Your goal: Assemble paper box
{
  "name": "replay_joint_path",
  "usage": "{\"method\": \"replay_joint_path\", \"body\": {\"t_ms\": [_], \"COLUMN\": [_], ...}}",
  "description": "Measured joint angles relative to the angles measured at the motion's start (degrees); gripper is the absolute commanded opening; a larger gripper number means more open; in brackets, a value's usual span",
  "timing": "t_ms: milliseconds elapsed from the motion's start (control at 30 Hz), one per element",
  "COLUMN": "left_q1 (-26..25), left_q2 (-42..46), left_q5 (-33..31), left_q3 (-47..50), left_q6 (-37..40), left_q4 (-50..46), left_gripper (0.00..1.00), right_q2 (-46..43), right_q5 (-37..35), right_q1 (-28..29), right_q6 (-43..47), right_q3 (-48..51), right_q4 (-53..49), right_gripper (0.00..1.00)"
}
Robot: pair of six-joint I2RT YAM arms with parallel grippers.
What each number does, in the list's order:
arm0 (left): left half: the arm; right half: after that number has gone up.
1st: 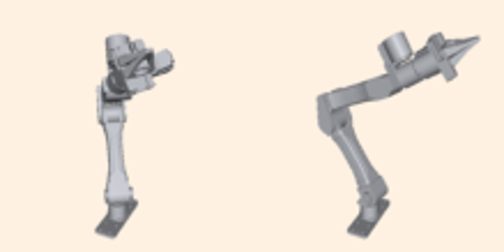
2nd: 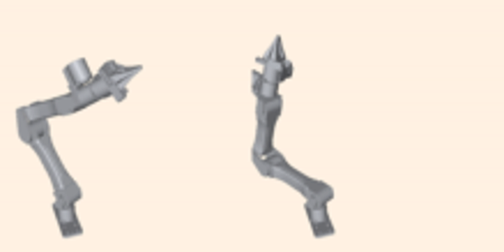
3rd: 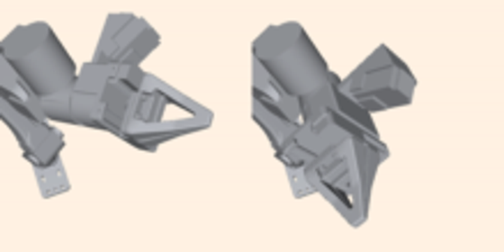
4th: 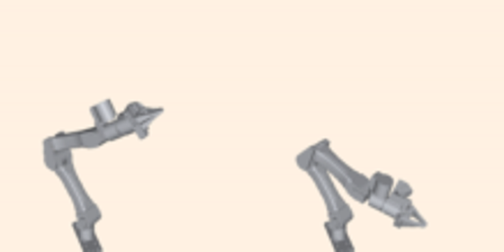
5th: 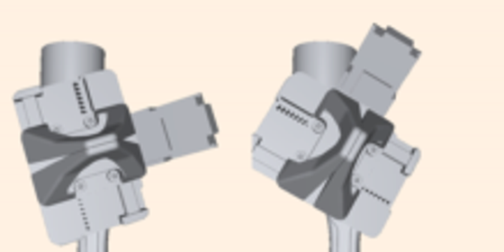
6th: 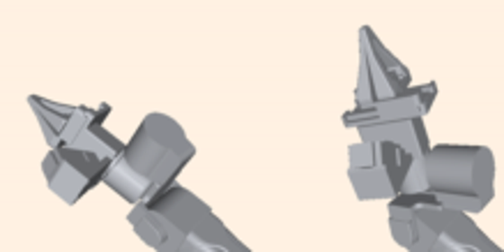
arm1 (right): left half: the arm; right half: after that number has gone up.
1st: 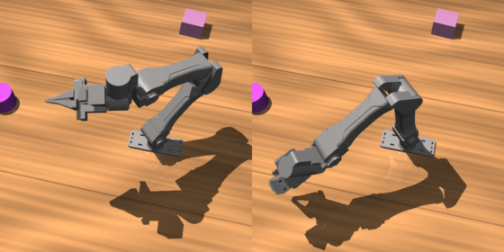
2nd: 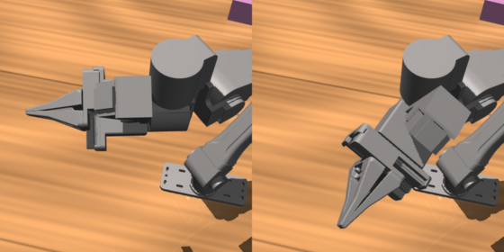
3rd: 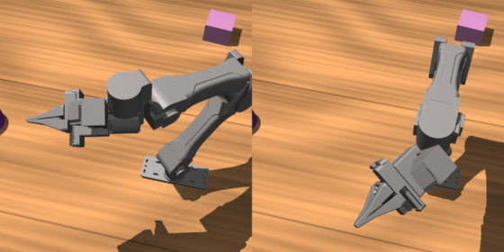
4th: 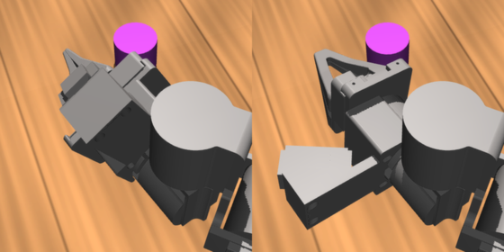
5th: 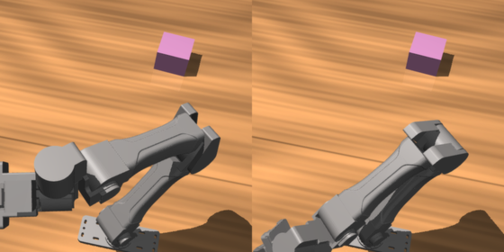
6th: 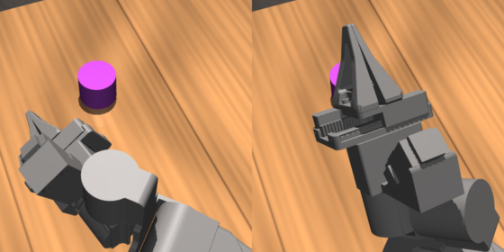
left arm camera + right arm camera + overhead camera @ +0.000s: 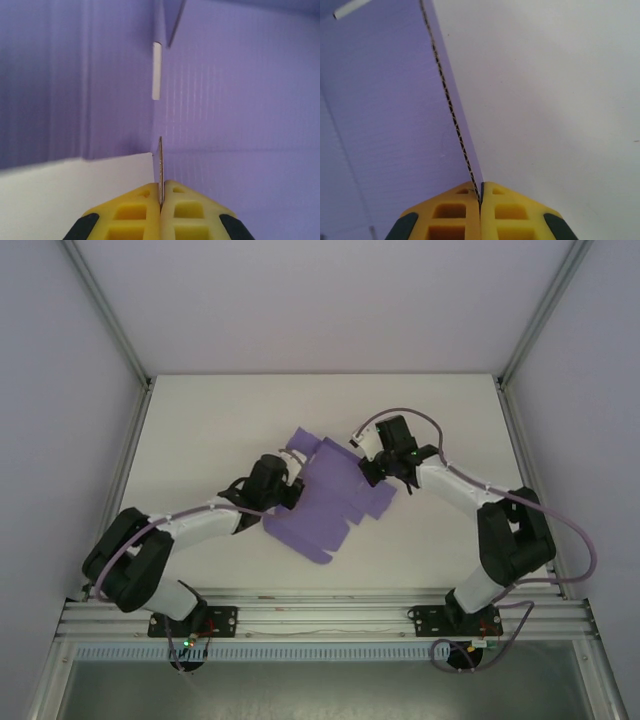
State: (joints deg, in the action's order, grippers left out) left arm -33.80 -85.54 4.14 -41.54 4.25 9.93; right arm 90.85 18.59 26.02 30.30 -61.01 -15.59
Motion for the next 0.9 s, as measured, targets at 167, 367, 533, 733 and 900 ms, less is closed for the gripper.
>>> {"method": "replay_joint_path", "body": {"t_ms": [167,367,533,733,900], "left_q1": [-3.80,-4.20,-2.82,6.36,14.99], "left_q2": [-5.99,-5.88,1.46,16.15,18.16], "left_q5": [-4.00,-4.87,-3.10,0.20,2.19], "left_q3": [-4.59,-4.90,-3.91,1.99,6.58], "left_q6": [2.23,1.64,-1.62,-9.29,-16.35], "left_q4": [-2.23,-2.38,-2.89,-0.74,-0.31], "left_gripper": [0.43,1.00,1.00,1.00,1.00], "right_q2": [-1.53,-2.12,-2.29,-3.76,-5.01], "right_q5": [-0.61,-0.57,-0.61,-0.50,0.35], "right_q1": [0.92,1.38,1.49,1.49,1.49], "right_q6": [1.16,2.60,3.32,4.46,5.01], "right_q3": [0.72,1.73,2.32,2.93,3.28], "right_q4": [0.74,2.16,3.43,4.57,5.07], "right_gripper": [0.00,0.00,0.00,0.00,0.00]}}
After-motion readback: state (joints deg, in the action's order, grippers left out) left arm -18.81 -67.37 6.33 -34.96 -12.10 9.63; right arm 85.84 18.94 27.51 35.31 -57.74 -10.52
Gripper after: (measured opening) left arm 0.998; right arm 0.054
